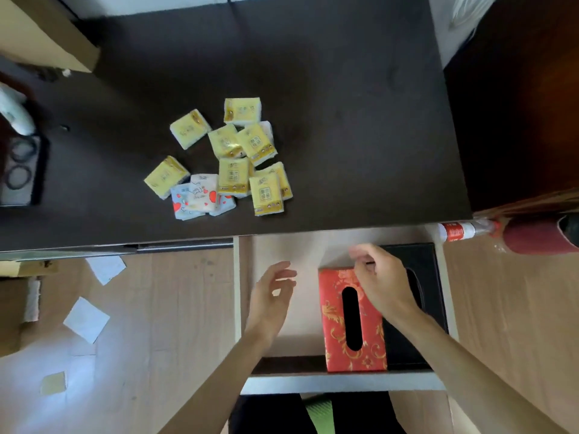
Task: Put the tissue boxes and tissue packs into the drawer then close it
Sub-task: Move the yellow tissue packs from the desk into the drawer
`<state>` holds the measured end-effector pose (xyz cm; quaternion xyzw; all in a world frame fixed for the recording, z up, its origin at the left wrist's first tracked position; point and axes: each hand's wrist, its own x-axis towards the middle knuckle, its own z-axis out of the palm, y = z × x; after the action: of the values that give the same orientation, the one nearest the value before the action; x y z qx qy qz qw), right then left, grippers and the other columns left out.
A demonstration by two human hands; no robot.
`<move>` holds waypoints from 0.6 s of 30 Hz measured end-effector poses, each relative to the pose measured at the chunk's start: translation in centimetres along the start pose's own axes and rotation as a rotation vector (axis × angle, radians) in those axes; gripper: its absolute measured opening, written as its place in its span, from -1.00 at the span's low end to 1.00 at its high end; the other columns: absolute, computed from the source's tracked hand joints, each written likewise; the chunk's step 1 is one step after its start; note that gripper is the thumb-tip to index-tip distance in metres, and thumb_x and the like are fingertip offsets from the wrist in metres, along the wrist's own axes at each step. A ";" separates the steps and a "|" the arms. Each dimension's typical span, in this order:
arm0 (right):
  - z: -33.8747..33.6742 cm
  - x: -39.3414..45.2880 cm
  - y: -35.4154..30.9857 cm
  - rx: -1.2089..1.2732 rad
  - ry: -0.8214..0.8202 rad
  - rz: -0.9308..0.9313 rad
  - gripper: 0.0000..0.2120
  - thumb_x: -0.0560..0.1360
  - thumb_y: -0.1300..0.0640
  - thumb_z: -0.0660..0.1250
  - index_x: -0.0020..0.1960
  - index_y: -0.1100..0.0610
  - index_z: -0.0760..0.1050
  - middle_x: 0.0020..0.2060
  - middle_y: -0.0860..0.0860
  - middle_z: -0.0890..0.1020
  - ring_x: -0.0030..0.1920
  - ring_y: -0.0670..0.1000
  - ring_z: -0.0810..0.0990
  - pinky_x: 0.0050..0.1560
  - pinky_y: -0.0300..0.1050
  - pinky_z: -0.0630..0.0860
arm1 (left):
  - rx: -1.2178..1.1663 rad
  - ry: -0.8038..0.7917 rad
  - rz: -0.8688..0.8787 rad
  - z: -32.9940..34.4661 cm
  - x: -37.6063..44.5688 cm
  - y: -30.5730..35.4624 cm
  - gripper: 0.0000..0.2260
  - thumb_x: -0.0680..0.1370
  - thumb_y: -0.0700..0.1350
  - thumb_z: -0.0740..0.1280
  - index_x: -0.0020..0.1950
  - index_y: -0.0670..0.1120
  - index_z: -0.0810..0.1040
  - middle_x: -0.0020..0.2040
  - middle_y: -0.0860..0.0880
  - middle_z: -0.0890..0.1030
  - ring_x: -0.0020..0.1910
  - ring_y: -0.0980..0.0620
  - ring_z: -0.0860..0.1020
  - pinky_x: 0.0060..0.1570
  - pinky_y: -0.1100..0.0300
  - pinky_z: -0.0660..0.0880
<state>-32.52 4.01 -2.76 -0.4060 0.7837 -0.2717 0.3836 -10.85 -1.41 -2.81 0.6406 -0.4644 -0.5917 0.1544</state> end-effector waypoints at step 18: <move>8.8 10.2 -14.8 -0.667 -0.012 -0.371 -0.21 0.43 0.23 0.53 0.59 0.10 0.30 0.49 0.05 0.45 0.49 0.09 0.36 0.46 0.03 0.39 | 1.184 -0.100 0.771 -12.5 18.4 12.0 -0.39 0.46 0.01 0.46 0.48 0.02 0.36 0.48 -0.14 0.36 0.51 -0.16 0.20 0.46 -0.06 0.14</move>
<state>-22.78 -13.37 -0.62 -0.6452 0.7399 -0.0644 0.1792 -6.98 -26.35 -2.03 0.3791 -0.9083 -0.1716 -0.0427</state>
